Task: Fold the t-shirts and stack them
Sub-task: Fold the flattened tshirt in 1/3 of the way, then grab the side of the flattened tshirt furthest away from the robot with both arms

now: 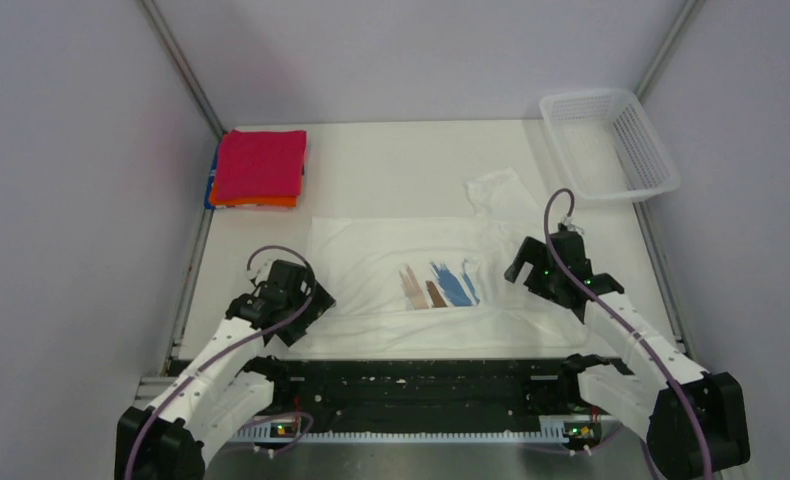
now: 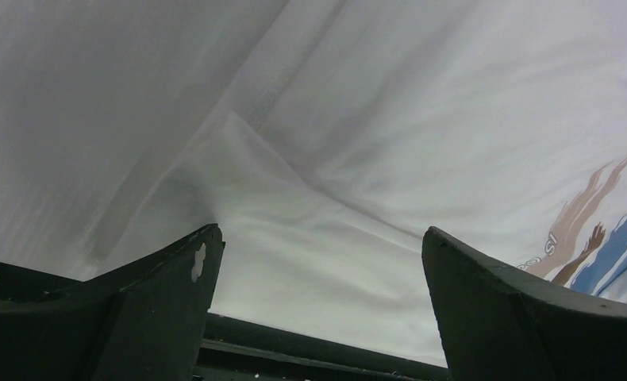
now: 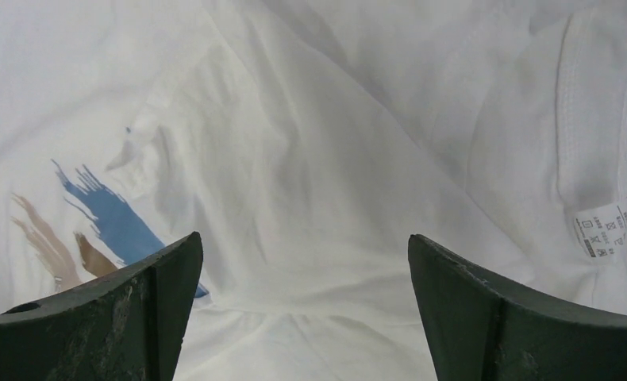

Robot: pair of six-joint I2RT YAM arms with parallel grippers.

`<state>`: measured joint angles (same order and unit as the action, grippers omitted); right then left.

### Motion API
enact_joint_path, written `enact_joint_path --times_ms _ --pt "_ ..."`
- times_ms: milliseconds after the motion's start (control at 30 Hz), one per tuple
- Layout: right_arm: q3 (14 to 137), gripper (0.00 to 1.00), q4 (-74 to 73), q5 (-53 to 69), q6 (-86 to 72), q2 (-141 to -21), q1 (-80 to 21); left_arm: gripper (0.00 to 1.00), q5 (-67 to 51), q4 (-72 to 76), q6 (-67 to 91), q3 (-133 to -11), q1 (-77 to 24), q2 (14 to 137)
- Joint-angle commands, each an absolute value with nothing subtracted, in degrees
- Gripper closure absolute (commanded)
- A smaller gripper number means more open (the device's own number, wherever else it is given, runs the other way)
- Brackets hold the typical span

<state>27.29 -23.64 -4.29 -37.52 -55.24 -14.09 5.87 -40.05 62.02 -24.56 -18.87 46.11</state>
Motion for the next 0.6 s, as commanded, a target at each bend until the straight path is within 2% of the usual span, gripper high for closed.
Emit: enact_joint_path --times_ms 0,200,400,567 --pt "34.42 0.01 -22.87 -4.82 -35.16 -54.08 -14.24 0.01 8.76 -40.65 57.76 -32.47 -18.98 47.67" --pt "42.87 0.01 -19.92 -5.1 -32.0 -60.75 -14.19 0.01 17.39 -35.69 52.7 -43.92 -17.85 58.45" --pt "52.94 0.01 -15.3 -7.16 -31.77 -72.76 -14.14 0.01 18.59 -30.95 45.92 -58.16 -11.31 76.21" --pt "62.87 0.01 -13.95 -11.54 -28.44 -83.48 -13.8 0.1 16.42 -29.78 42.2 -70.61 -7.85 92.64"
